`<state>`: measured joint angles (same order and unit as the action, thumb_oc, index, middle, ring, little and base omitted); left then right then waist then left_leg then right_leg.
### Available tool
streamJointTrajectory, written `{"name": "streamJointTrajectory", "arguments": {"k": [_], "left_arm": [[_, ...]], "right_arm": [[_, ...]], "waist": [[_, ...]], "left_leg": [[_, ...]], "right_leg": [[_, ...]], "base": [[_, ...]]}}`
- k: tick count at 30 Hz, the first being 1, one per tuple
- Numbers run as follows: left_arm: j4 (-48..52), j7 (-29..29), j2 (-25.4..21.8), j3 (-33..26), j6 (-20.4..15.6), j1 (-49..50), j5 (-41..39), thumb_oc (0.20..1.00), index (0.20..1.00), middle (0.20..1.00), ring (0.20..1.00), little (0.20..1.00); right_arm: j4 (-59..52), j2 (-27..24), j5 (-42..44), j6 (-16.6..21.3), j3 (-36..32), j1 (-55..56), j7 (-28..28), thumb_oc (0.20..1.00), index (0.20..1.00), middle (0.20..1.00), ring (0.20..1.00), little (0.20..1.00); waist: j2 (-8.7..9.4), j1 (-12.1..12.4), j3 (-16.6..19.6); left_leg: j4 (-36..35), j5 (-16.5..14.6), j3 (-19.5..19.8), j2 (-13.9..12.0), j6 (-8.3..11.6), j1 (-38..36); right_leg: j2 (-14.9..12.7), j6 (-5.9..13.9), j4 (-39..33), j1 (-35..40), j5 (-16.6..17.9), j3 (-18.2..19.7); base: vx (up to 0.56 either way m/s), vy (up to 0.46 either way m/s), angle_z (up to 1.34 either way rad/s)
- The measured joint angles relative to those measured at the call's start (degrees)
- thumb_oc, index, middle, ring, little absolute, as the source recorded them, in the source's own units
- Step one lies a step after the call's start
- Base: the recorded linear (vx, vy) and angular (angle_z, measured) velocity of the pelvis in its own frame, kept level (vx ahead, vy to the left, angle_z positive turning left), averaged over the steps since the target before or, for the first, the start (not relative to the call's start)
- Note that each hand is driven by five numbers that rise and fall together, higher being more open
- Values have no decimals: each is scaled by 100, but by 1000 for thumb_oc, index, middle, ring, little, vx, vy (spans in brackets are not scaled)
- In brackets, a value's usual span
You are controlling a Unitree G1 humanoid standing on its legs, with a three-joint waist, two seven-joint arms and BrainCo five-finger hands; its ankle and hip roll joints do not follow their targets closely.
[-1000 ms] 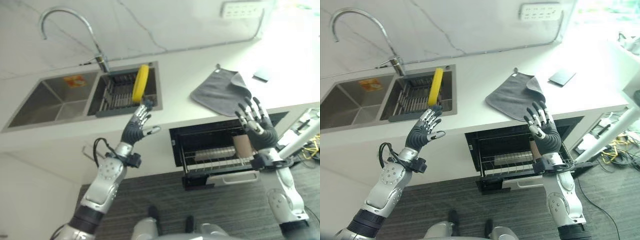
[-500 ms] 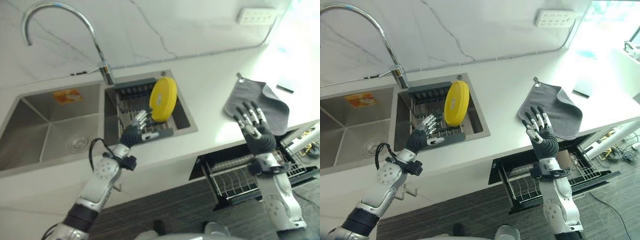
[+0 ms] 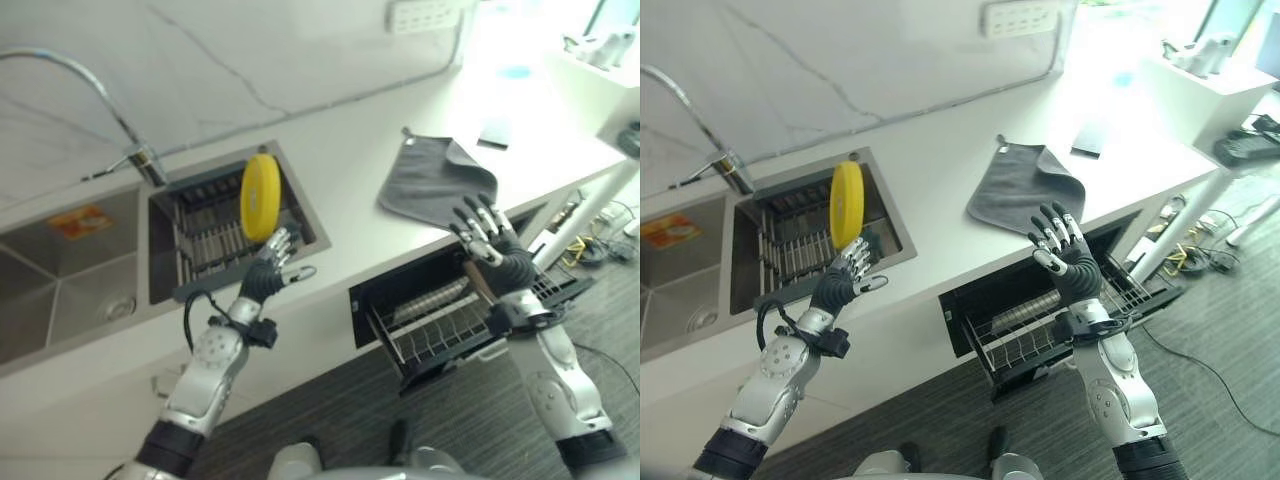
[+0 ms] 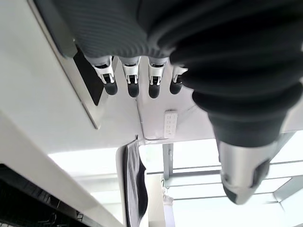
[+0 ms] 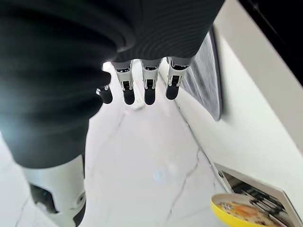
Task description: Place the dishes in the dishwasher.
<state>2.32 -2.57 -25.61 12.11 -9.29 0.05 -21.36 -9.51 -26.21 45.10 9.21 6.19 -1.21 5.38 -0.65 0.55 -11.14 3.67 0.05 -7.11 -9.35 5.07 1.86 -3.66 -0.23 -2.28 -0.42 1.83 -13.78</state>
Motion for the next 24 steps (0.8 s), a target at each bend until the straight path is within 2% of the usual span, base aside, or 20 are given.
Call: {"name": "streamJointTrajectory", "arguments": {"k": [2, 3, 4, 7, 10, 11, 13, 19, 24], "left_arm": [[-25, 3, 12, 16, -33, -43, 1, 1000, 1000, 1000, 1000, 1000], [-26, 11, 23, 65, -70, -97, 2, 1000, 1000, 1000, 1000, 1000], [-24, 11, 49, 80, -115, -129, 2, 1000, 1000, 1000, 1000, 1000], [-8, 39, 10, 68, -131, -70, 1, 1000, 1000, 1000, 1000, 1000], [-5, 32, 12, 71, -145, 103, 2, 1000, 1000, 1000, 1000, 1000], [24, 20, 9, 69, -151, 180, 1, 1000, 1000, 1000, 1000, 1000], [162, 16, 12, 59, -151, 223, 2, 1000, 1000, 1000, 1000, 1000], [230, 12, 24, 34, -207, 220, 4, 1000, 1000, 1000, 1000, 1000], [238, 63, 17, -40, -372, 230, 4, 1000, 1000, 1000, 1000, 1000]], "right_arm": [[-28, -31, -121, -9, -16, 29, 39, 1000, 1000, 1000, 1000, 1000], [-122, -89, -121, -14, -22, 107, 46, 1000, 1000, 1000, 1000, 1000], [-218, -148, -121, -20, -23, 170, 68, 1000, 1000, 1000, 1000, 1000], [-244, -90, -134, -132, -18, 265, 243, 1000, 1000, 1000, 1000, 1000], [-235, -21, -134, -134, 12, 260, 277, 1000, 1000, 1000, 1000, 1000], [-237, 78, -134, -137, 18, 244, 283, 1000, 1000, 1000, 1000, 1000], [-238, 151, -134, -146, 151, 110, 230, 1000, 1000, 1000, 1000, 1000], [-231, 133, -183, -150, 214, -44, 180, 1000, 1000, 1000, 1000, 1000], [-221, 105, -184, -251, 377, -175, 164, 1000, 1000, 1000, 1000, 1000]], "waist": [[-67, -121, 26], [-188, -209, 49], [-267, -189, 46], [-161, -140, 73], [-254, -31, 116], [-216, 77, 169], [-195, 178, 180], [-175, 194, 176], [-53, 372, 306]], "left_leg": [[-268, 14, -353, -333, 17, -4], [-288, -7, -441, -350, -5, 6], [-370, 22, -364, -350, 5, 4], [-498, 109, -440, -107, 56, -74], [-752, 415, -458, 84, -5, -329], [-847, 551, -448, 185, -49, -443], [-855, 562, -435, 218, -65, -522], [-863, 490, -431, 148, -32, -560], [-892, 507, -354, 142, -19, -503]], "right_leg": [[-27, 62, -39, 74, 96, -181], [-18, 111, -33, 109, 128, -271], [4, 189, -6, 87, 178, -232], [-297, 375, 127, 18, 140, -255], [-454, 523, 11, 228, 205, -267], [-481, 661, -255, 426, 354, -312], [-489, 683, -273, 522, 374, -369], [-466, 744, -274, 603, 255, -426], [-466, 668, -274, 593, 234, -459]], "base": [[126, 119, -28], [128, 100, -12], [104, 75, -15], [97, 51, -6], [75, 5, 11], [63, -9, 9], [21, -12, 9], [-13, -18, 5], [22, -20, 6]]}}
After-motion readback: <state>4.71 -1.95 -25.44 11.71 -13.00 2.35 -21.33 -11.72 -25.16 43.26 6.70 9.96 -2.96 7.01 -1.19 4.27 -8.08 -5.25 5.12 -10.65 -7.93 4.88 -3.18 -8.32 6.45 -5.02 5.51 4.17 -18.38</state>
